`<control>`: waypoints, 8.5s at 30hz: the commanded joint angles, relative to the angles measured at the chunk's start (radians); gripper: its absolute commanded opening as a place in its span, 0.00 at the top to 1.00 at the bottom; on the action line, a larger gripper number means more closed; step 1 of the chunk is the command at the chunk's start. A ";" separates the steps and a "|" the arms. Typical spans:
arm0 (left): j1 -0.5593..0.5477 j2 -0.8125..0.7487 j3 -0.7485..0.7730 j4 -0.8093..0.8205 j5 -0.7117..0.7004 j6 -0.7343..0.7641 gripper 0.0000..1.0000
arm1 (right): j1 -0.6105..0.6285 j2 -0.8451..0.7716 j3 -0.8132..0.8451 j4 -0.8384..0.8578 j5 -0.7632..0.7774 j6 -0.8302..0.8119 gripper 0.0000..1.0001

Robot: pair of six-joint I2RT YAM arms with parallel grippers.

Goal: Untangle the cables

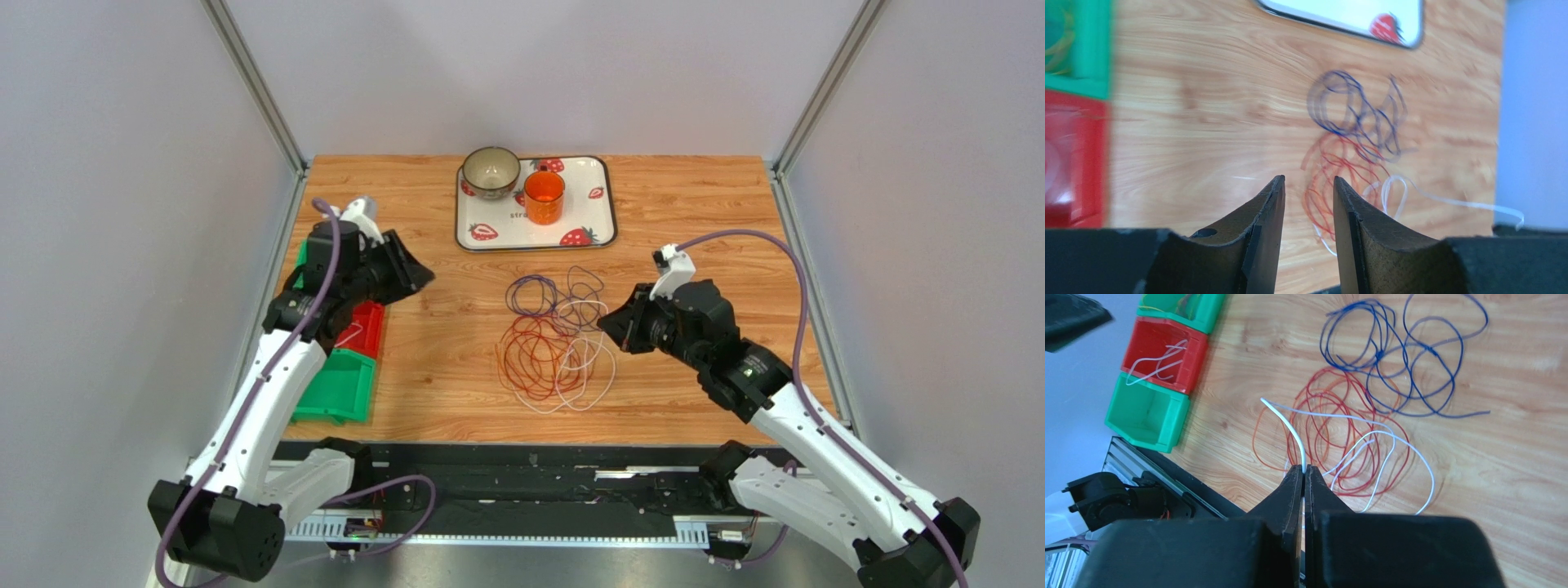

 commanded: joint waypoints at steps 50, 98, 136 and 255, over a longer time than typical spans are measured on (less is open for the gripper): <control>-0.769 0.504 0.310 0.249 -0.328 0.311 1.00 | -0.003 -0.021 0.059 -0.188 0.037 -0.093 0.66; 0.244 0.318 1.088 -0.443 -0.313 0.297 1.00 | 0.004 0.209 -0.284 0.220 -0.083 0.033 0.48; 0.322 0.122 1.017 -0.256 -0.305 0.361 1.00 | 0.003 0.151 -0.326 0.246 -0.091 0.031 0.49; 0.442 0.026 0.450 -0.256 -0.541 0.154 1.00 | 0.001 0.255 -0.284 0.247 -0.124 0.008 0.53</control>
